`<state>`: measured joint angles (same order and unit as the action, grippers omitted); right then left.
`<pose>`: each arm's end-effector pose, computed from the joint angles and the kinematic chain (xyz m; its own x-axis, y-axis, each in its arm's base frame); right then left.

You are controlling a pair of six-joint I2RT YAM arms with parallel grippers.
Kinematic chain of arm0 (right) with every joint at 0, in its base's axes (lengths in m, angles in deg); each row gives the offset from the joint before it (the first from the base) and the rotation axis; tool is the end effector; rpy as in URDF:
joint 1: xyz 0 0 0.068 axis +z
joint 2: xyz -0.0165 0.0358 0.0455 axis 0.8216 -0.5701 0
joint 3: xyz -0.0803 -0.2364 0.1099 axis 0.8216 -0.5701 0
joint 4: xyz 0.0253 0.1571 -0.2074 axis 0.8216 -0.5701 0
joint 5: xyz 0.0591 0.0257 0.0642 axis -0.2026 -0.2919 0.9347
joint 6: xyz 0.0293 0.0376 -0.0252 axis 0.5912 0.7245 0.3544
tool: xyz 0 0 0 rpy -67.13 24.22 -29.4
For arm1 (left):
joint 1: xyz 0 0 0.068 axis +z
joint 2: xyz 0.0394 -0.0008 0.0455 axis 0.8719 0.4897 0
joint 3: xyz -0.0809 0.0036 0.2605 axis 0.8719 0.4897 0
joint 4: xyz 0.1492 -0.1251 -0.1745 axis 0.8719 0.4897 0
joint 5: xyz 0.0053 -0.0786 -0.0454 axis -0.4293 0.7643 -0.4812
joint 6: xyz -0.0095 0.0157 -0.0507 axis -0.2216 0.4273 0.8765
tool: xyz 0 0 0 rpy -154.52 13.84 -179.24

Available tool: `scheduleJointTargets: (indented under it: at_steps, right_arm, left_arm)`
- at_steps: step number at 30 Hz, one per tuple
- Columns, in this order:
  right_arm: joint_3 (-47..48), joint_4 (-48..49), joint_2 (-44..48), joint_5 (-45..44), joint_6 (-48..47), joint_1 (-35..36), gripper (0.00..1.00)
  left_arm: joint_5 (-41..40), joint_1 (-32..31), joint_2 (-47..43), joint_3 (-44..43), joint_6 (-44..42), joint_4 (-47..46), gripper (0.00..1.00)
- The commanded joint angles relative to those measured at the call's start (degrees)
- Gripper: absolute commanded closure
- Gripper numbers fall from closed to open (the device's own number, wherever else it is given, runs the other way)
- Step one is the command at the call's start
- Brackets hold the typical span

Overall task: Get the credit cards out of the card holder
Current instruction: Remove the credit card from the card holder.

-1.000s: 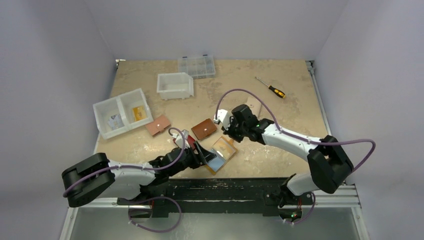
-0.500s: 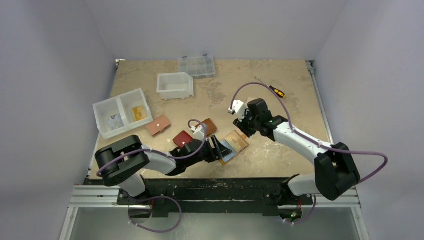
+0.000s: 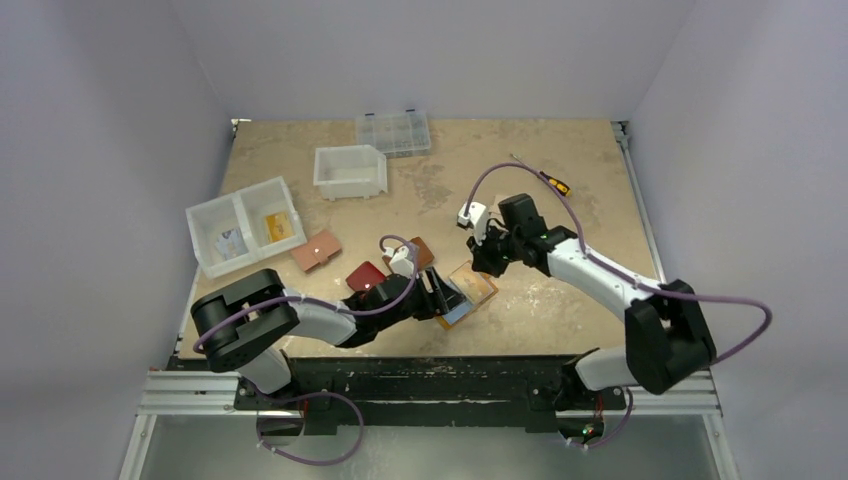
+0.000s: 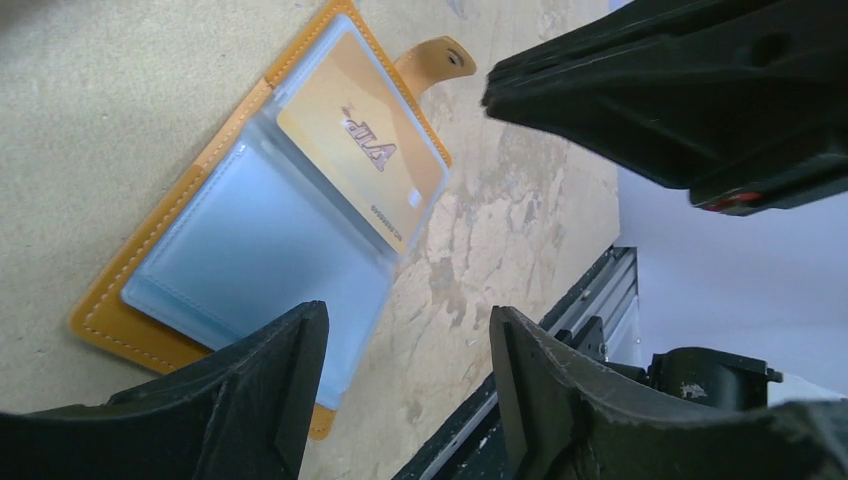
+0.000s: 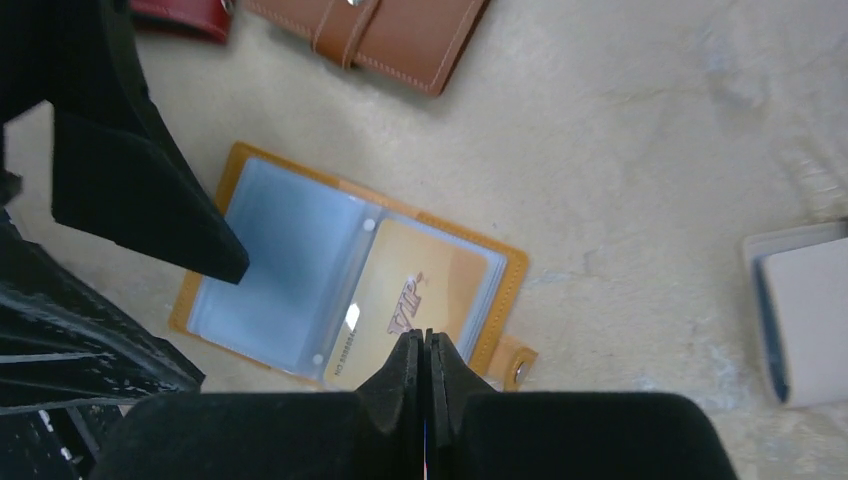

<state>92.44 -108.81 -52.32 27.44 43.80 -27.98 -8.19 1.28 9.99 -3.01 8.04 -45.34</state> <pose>0.2383 0.1386 0.2253 -0.3690 -0.5733 -0.7316 -0.8540 0.5197 0.0235 0.1483 -0.2416 0.1396 -0.8076 -0.4224 -0.4115 0.1343 0.5478 -0.8258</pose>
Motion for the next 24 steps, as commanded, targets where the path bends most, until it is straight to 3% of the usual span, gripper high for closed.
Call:
scheduleJointTargets:
  at_steps: [1, 4, 14, 19, 24]
  right_arm:
    - [3.6, -2.8, -5.6, 0.0, -0.5, 0.0, 0.99]
    - [3.6, -2.4, -7.5, -2.6, -0.5, 0.0, 1.00]
    - [3.4, -1.3, -10.0, -7.3, -0.6, 0.0, 1.00]
    - [3.5, -1.2, -11.2, -8.2, -0.7, 0.0, 1.00]
    - [3.8, -1.3, -12.2, -8.5, -0.7, 0.1, 1.00]
  left_arm:
    - [-3.3, -0.3, -1.4, -1.8, -2.5, 0.5, 0.37]
    - [-5.0, -0.2, -1.1, -2.7, -2.8, 2.2, 0.37]
    - [-6.9, -0.2, 3.4, -11.8, -2.9, 12.3, 0.58]
    - [-8.0, -0.2, 6.1, -15.9, -1.8, 19.4, 0.60]
    - [-8.1, -0.2, 6.4, -16.3, -1.4, 20.3, 0.59]
